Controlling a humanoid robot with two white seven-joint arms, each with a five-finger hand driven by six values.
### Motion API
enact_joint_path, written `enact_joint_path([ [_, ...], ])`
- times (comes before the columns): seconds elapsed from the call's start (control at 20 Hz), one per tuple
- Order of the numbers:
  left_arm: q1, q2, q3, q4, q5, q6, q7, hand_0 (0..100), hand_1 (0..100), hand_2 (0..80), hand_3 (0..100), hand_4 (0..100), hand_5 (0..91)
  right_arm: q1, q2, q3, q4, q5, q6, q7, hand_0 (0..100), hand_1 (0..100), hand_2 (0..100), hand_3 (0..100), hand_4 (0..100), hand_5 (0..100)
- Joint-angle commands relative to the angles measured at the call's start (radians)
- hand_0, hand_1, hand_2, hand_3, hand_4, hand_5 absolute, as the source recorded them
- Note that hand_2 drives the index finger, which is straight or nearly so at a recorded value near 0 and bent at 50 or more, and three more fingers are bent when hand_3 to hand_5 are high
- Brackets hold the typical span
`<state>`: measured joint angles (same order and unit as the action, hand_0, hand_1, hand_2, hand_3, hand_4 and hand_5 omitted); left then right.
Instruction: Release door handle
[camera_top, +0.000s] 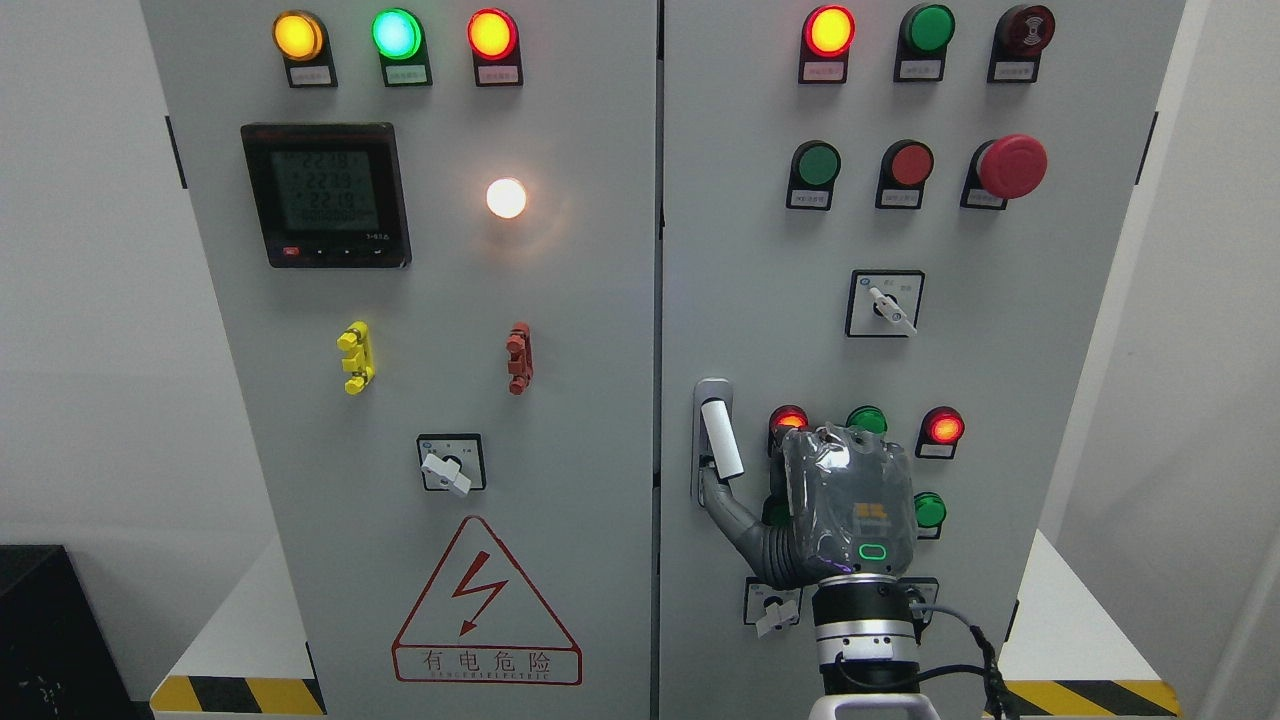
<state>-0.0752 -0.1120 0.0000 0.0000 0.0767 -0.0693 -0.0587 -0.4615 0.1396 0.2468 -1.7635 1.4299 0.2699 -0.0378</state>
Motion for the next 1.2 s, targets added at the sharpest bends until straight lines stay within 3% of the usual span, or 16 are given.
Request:
enact_joint_path([
  [0.0,0.000,0.000,-0.021,-0.020,0.000,0.000,0.000,0,0,2.2,9,1,0.0,0.007,0.003,-0.003,-0.011,0.001,0.006,-0.002,31,33,86,100,99,93],
  [1.15,0.000,0.000,-0.021,-0.020,0.000,0.000,0.000,0,0,2.3,9,1,0.0,0.014,0.003,-0.026,-0.044,-0.003,0.015,-0.002,32,34,85,100,99,93],
])
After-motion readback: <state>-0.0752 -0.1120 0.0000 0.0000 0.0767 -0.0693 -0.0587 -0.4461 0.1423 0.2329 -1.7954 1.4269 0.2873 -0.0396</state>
